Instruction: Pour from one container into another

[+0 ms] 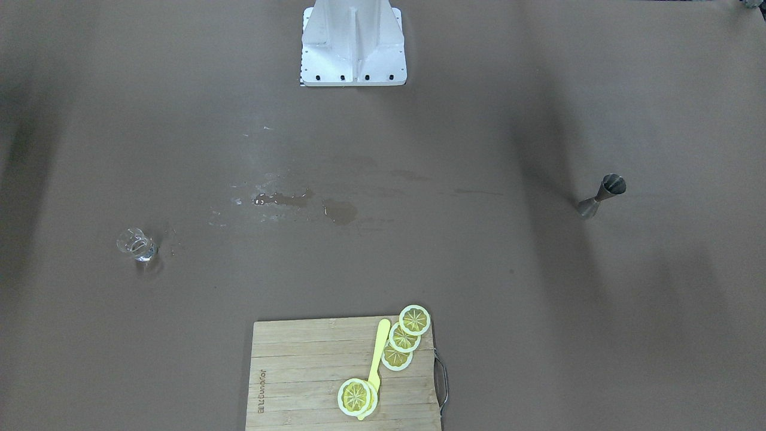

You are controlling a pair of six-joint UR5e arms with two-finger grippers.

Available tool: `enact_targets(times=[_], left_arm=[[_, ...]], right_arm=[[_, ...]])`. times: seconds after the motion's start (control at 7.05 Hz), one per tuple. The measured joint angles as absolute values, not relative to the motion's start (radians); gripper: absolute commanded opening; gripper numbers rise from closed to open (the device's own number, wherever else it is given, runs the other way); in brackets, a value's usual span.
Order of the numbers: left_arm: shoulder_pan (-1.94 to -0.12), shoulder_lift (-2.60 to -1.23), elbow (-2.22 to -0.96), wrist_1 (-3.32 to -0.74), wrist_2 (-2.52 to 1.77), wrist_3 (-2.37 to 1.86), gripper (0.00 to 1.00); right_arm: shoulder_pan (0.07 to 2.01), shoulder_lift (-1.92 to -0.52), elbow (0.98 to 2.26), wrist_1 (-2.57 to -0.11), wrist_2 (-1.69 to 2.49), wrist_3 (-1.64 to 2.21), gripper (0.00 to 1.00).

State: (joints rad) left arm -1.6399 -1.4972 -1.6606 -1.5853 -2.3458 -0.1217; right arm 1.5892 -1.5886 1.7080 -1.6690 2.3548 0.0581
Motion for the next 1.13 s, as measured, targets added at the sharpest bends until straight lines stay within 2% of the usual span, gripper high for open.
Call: enact_targets(times=[1.13], left_arm=[[-1.640,-1.501,-1.652,-1.586,-2.345,-0.121,0.99]], right_arm=[[1.589,-1.597,1.709,-1.669,2.353,0.047,1.00]])
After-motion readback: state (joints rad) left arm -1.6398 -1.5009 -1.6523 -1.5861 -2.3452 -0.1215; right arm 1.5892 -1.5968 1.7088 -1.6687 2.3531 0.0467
